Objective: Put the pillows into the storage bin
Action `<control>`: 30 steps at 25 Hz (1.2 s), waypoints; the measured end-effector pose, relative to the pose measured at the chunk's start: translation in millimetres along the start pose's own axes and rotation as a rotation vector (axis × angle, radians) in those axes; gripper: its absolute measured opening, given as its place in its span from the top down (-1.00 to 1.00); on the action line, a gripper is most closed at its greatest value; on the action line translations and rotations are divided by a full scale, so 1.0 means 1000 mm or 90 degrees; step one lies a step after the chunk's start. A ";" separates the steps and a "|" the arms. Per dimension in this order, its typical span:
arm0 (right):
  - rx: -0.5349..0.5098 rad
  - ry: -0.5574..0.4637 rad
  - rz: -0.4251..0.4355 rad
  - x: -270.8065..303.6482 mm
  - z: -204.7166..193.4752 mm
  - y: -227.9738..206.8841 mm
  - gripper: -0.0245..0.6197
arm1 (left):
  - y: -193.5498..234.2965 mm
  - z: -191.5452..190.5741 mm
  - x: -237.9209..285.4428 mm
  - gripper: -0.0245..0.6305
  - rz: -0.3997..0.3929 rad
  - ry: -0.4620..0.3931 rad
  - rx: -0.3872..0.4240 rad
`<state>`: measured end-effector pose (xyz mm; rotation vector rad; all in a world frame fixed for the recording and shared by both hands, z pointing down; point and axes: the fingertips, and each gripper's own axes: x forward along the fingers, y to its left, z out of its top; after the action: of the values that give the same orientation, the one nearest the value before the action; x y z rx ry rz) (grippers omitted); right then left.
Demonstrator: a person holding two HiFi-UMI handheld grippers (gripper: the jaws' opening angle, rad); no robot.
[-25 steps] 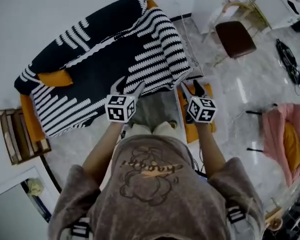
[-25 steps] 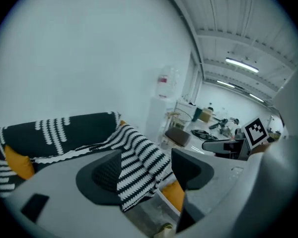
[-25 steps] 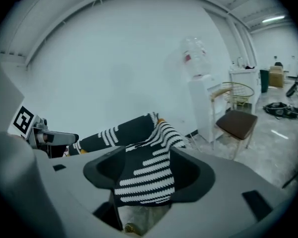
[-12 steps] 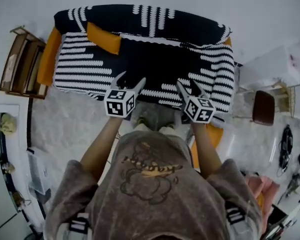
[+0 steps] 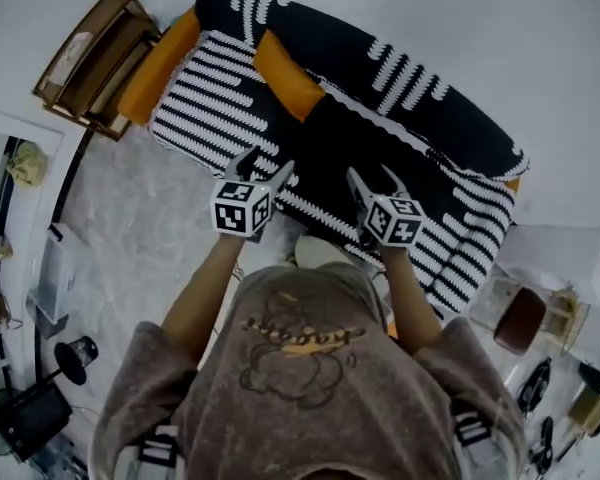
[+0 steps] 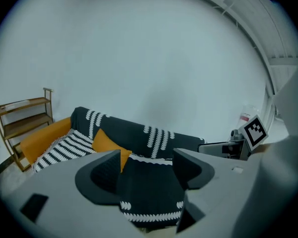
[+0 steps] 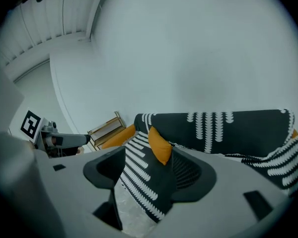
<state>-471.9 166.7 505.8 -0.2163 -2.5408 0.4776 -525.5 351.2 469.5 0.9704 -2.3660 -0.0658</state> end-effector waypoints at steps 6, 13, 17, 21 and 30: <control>-0.029 0.021 0.048 0.097 0.048 0.005 0.03 | 0.076 0.040 0.041 -0.02 0.044 -0.014 0.005; -0.014 0.058 0.030 0.190 0.072 0.005 0.00 | 0.176 0.072 0.090 -0.02 0.067 0.017 0.002; 0.020 0.075 -0.010 0.253 0.077 -0.002 -0.05 | 0.237 0.084 0.146 -0.02 0.036 0.057 0.007; 0.082 0.079 -0.067 0.318 0.076 -0.023 -0.16 | 0.297 0.099 0.221 -0.02 0.006 0.094 0.038; 0.178 0.123 -0.148 0.455 0.012 -0.081 -0.30 | 0.408 0.075 0.409 -0.02 -0.056 0.147 0.043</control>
<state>-865.8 200.8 745.6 0.1289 -2.2449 0.6761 -1055.7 369.5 711.0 1.0540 -2.1270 0.0884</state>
